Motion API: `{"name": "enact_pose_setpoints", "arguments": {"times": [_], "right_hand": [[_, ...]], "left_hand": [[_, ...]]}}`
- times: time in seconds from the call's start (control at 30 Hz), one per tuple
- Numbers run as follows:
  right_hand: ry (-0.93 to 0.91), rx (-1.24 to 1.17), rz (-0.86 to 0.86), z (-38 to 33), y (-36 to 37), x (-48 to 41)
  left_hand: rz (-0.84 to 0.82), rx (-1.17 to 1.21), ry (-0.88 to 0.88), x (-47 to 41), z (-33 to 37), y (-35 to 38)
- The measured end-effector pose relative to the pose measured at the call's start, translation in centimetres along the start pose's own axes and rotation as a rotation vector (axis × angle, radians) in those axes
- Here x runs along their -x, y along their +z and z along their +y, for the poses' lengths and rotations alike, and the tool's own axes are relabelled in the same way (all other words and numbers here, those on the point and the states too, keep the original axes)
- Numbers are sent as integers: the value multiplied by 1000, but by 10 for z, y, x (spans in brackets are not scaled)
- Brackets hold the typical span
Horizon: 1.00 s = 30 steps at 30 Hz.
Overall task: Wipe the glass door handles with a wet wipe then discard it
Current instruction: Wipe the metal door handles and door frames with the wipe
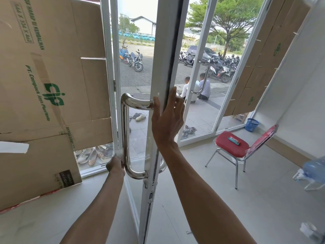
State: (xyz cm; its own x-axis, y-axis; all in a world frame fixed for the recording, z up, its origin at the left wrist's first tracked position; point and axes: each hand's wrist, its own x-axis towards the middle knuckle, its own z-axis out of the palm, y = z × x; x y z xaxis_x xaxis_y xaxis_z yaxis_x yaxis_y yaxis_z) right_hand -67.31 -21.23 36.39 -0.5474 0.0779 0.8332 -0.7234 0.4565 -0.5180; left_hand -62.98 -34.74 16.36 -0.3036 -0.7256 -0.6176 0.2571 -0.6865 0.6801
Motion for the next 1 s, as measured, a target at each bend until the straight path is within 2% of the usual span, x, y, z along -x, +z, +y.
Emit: {"name": "enact_pose_setpoints", "arguments": {"times": [0.2,0.5,0.73,1.0], "right_hand": [[38,5,-14,-5,4,11],[75,-31,-49,-18,3,21],[72,-78,-21,-29,-6,33],[64,-146,-70,-29,-13,39]], "left_hand": [[-59,147,167,28,50,14],[-230,121,353,82,94,37],[-335,205,514,117,131,46],[-295,186,909,163,149,48]]}}
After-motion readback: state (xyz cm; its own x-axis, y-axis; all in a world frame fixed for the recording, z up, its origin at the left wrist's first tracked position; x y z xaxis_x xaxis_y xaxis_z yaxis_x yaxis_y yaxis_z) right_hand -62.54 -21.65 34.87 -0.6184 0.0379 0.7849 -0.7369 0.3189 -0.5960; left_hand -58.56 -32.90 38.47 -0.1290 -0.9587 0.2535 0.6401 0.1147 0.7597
